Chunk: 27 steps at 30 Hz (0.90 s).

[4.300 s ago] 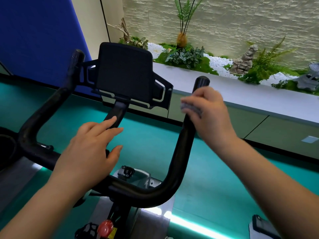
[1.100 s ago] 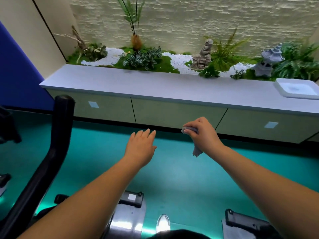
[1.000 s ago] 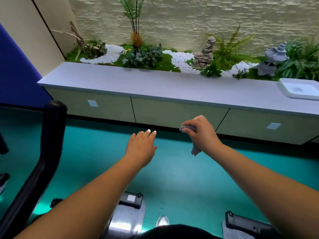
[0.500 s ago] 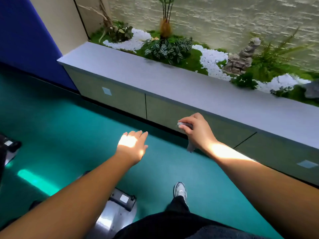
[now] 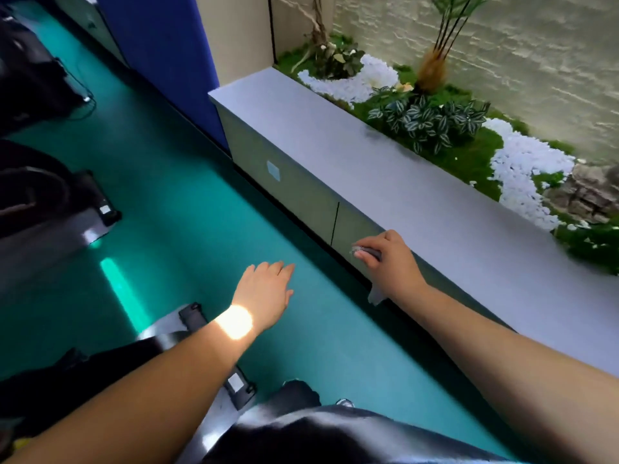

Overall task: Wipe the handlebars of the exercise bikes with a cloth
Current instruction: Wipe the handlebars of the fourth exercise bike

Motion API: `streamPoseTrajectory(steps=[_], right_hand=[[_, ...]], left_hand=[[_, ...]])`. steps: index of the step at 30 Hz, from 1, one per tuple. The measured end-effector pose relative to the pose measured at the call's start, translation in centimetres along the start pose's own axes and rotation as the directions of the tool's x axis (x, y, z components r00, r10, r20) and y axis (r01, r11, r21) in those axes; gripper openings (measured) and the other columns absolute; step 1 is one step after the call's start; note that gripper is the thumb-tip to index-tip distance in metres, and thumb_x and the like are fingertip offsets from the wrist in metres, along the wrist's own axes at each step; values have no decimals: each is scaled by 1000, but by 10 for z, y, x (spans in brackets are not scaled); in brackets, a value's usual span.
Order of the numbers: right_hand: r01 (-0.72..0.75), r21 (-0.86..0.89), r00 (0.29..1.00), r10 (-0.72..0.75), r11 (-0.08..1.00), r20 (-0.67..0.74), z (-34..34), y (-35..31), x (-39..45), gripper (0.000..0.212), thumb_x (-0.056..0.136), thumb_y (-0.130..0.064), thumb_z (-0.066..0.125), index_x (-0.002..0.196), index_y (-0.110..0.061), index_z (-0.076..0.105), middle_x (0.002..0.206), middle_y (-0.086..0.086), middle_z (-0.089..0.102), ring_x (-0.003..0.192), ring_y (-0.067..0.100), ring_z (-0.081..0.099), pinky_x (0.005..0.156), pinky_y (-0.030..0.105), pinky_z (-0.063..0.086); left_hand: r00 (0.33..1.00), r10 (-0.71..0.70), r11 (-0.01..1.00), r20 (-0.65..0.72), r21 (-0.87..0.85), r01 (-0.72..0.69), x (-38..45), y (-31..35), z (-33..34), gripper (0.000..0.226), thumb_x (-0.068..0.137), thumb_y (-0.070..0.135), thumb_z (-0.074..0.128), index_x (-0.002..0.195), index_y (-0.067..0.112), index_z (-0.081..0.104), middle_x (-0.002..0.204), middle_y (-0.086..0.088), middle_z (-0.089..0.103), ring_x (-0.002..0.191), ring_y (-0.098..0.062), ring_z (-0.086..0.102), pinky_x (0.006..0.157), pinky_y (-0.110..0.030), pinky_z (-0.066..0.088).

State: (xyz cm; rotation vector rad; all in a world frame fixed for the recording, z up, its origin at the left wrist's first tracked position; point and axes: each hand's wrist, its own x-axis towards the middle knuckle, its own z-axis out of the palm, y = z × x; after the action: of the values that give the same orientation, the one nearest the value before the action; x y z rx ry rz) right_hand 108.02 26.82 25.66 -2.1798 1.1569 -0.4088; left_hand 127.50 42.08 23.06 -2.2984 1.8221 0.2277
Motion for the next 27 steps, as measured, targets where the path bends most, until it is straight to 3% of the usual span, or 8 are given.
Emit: streamPoseTrajectory(steps=[11,13,16,23,27], right_hand=[[117,11,983,-117,993,142,43,-37,148,19,90,-26,63,106,-17,71,99,0,47,89,11,52,87,20,40],[159,3,976,-158,987,147,51,-45,178,19,89,-25,65,104,-17,72,97,0,47,89,11,51,87,15,39],[182,34,969,-185,983,163,63,-58,215,19,89,-24,65,105,-18,71,98,2,49,87,7,46,77,-5,30],[250,62,930,-258,966,261,102,-88,294,17,89,-21,65,103,-14,72,97,3,50,82,5,49,78,-3,35],[315,131,870,-341,940,357,128,-118,351,20,88,-16,66,105,-6,70,101,8,49,77,-9,47,70,-10,30]], left_hand=[[975,-207,975,80,-69,212,75,-87,8,59,98,42,38,150,21,21,154,-3,29,136,-24,32,111,-41,26],[969,-223,970,109,-73,232,96,-102,7,59,98,43,39,150,21,21,154,-3,29,136,-24,32,111,-41,26],[959,-239,962,153,-93,255,120,-118,6,59,98,43,38,150,22,19,155,-2,26,138,-24,29,113,-41,22],[909,-360,904,209,-161,395,157,-158,2,63,98,43,37,152,23,12,158,0,19,141,-22,23,116,-42,17],[858,-447,847,252,-190,497,184,-189,4,65,98,44,39,152,24,10,159,0,17,142,-22,21,117,-43,14]])
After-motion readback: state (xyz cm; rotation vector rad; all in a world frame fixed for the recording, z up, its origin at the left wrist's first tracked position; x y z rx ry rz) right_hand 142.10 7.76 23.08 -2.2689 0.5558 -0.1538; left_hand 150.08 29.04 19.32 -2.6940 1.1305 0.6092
